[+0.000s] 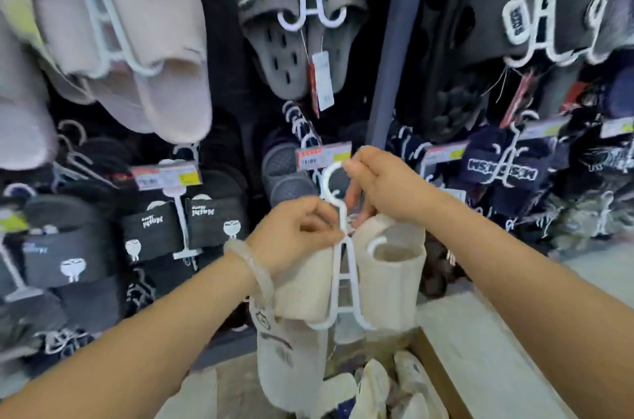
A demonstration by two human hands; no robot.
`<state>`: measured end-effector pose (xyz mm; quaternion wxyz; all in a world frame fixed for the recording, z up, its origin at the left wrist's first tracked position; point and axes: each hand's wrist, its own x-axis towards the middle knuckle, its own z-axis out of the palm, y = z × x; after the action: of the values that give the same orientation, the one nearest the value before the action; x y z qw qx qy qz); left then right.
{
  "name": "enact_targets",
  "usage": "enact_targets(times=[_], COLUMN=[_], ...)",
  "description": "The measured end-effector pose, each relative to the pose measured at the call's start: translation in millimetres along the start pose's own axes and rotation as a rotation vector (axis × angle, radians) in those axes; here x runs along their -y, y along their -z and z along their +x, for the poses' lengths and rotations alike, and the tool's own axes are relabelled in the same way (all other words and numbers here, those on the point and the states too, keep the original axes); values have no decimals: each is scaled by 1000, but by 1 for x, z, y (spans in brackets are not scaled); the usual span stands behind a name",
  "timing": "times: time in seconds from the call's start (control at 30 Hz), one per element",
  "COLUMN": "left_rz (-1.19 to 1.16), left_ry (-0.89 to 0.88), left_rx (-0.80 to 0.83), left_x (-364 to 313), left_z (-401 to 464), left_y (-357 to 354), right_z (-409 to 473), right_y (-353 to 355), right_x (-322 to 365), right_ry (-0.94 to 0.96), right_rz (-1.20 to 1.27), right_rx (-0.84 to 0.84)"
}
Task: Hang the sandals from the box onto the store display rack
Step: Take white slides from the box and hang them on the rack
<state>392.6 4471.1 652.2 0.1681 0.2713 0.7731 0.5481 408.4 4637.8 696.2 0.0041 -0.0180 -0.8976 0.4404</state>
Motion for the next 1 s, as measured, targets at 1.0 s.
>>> enact_targets(times=[1.0], left_rz=[393], left_ry=[-338], left_rx=[-994], left_x=[-126], left_z=[-228], left_y=[370], right_z=[2], right_y=[-170], right_x=[461], right_ry=[538], right_rz=[54], right_rx=[129])
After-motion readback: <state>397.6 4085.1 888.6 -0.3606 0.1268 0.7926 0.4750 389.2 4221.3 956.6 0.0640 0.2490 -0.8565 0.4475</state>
